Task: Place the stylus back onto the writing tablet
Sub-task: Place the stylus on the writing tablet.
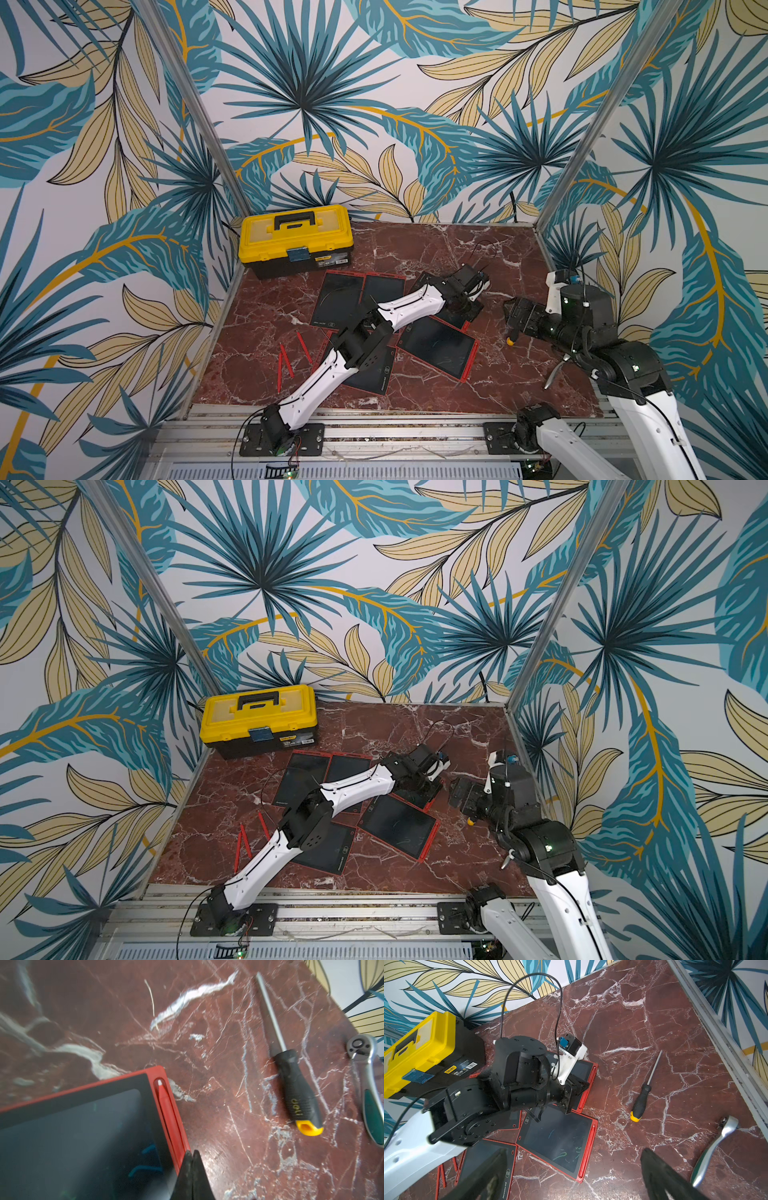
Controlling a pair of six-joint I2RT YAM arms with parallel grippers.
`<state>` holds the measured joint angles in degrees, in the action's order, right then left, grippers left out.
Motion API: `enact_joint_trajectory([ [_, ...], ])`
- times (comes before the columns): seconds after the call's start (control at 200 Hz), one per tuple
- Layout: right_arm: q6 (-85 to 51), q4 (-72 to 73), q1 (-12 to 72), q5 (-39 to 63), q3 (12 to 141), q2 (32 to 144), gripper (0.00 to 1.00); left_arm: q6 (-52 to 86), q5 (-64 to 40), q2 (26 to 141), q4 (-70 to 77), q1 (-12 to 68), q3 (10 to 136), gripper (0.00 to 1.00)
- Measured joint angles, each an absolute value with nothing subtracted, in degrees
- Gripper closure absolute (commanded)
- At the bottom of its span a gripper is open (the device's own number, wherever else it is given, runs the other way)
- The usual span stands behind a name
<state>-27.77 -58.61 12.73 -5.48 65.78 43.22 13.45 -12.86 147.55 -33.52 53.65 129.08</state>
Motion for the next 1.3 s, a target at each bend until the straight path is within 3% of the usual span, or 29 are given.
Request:
enact_joint_trajectory([
  [1.302, -27.4, -58.6, 12.7, -5.1, 65.8, 43.7, 0.00, 12.7, -9.6, 148.5, -33.2, 53.4, 130.0, 1.00],
])
